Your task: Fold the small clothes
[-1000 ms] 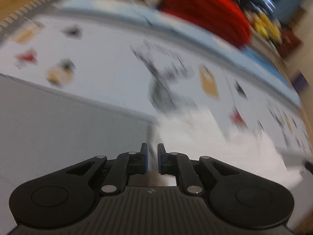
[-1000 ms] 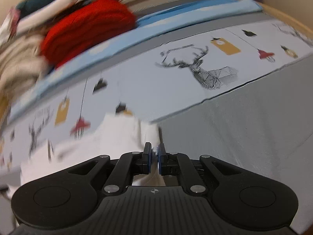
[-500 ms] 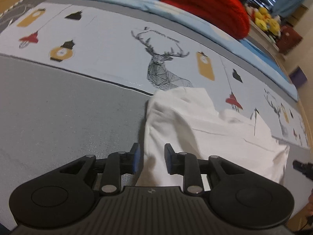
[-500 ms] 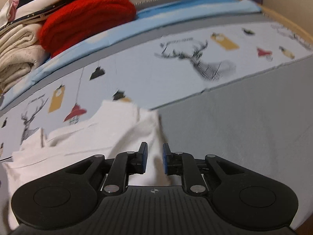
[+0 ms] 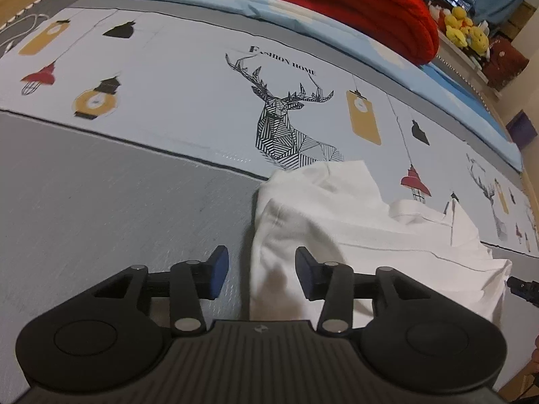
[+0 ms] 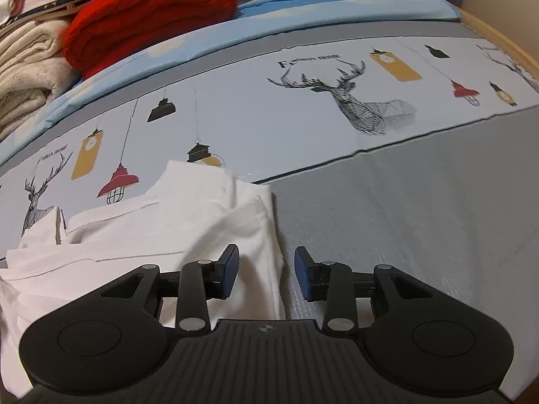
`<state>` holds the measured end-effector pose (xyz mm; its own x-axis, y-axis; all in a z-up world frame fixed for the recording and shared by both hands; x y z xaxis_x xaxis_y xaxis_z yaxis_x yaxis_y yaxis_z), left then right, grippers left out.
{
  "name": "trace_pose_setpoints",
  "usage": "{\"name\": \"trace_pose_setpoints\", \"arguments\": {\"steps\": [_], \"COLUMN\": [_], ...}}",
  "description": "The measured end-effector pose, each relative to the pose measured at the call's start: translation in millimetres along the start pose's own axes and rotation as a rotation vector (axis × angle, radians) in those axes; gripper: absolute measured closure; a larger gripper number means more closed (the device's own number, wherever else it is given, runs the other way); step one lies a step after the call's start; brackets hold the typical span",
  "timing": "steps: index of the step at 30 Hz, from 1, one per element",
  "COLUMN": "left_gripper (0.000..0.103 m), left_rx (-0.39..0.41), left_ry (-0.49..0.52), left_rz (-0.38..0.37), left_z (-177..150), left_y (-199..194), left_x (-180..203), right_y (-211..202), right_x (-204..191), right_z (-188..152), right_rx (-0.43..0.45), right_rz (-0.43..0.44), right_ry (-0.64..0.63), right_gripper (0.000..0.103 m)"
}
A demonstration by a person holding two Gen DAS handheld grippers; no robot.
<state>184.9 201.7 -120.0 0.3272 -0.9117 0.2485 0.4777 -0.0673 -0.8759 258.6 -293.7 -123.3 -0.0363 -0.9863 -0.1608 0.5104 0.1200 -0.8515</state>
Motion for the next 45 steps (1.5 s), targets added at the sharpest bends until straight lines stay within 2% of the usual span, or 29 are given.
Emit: {"name": "trace_pose_setpoints", "arguments": {"steps": [10,11,12,13,16,19,21,23,25,27,28,29,33,37,38,39,40,41,43,45], "left_gripper": [0.055,0.056,0.071,0.093,0.096,0.096,0.095,0.094,0.09,0.089,0.087,0.085,0.075,0.075,0.076,0.091,0.099,0.099,0.099,0.099], "left_rx": [-0.026,-0.031,-0.028,-0.02,0.041,0.089,0.079,0.049,0.024,0.003,-0.003,-0.011,-0.037,-0.043,-0.04,-0.028,-0.007,0.035,0.147,0.233], "left_ry": [-0.003,0.009,0.021,0.031,0.029,0.023,0.026,0.02,0.014,0.009,0.006,0.001,-0.011,0.004,0.008,0.01,0.013,0.016,0.008,0.002], "left_rz": [0.037,0.05,0.063,0.072,0.064,0.056,0.057,0.047,0.057,0.061,0.06,0.06,0.048,0.056,0.061,0.069,0.075,0.077,0.072,0.077], "left_z": [16,16,17,17,23,29,30,29,28,27,27,27,24,22,22,22,25,29,39,46], "left_y": [30,32,32,32,22,16,17,21,24,26,27,28,31,35,35,34,30,23,6,-4], "left_x": [15,17,19,21,24,28,31,30,25,20,18,15,16,24,25,25,25,25,26,27], "right_y": [24,26,27,28,19,3,-1,4,11,12,10,8,14,25,27,28,27,25,13,-4], "right_x": [-3,-5,-7,-9,-9,-2,2,5,10,17,19,22,26,11,7,3,0,-1,1,6], "right_z": [16,17,18,19,27,36,39,40,37,35,34,33,26,18,17,17,18,20,28,38], "right_rx": [-0.011,-0.009,-0.005,0.005,0.077,0.17,0.197,0.17,0.122,0.099,0.102,0.101,0.013,-0.066,-0.074,-0.075,-0.06,-0.037,0.048,0.166], "right_rz": [-0.025,-0.031,-0.037,-0.043,-0.067,-0.063,-0.064,-0.052,-0.022,-0.014,-0.017,-0.011,0.071,0.094,0.089,0.08,0.055,0.033,0.018,0.057], "right_ry": [0.006,0.001,-0.001,0.001,0.027,0.115,0.15,0.172,0.212,0.233,0.242,0.25,0.241,0.159,0.139,0.119,0.101,0.09,0.114,0.187], "right_gripper": [0.065,0.074,0.083,0.1,0.103,0.103,0.103,0.103,0.101,0.086,0.073,0.064,0.063,0.062,0.063,0.063,0.08,0.099,0.099,0.1]}}
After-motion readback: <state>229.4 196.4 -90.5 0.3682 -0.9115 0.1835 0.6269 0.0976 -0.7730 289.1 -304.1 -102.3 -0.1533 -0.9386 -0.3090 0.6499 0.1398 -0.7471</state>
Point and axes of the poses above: each gripper's, at about its wrist camera, not at the fingertips, and y roughly the way its jaws point, x to its right, z to its top, the point moved 4 cm from there along y, roughly the way its jaws point, and after that the axes turned 3 degrees about -x, right-handed, at the moved point
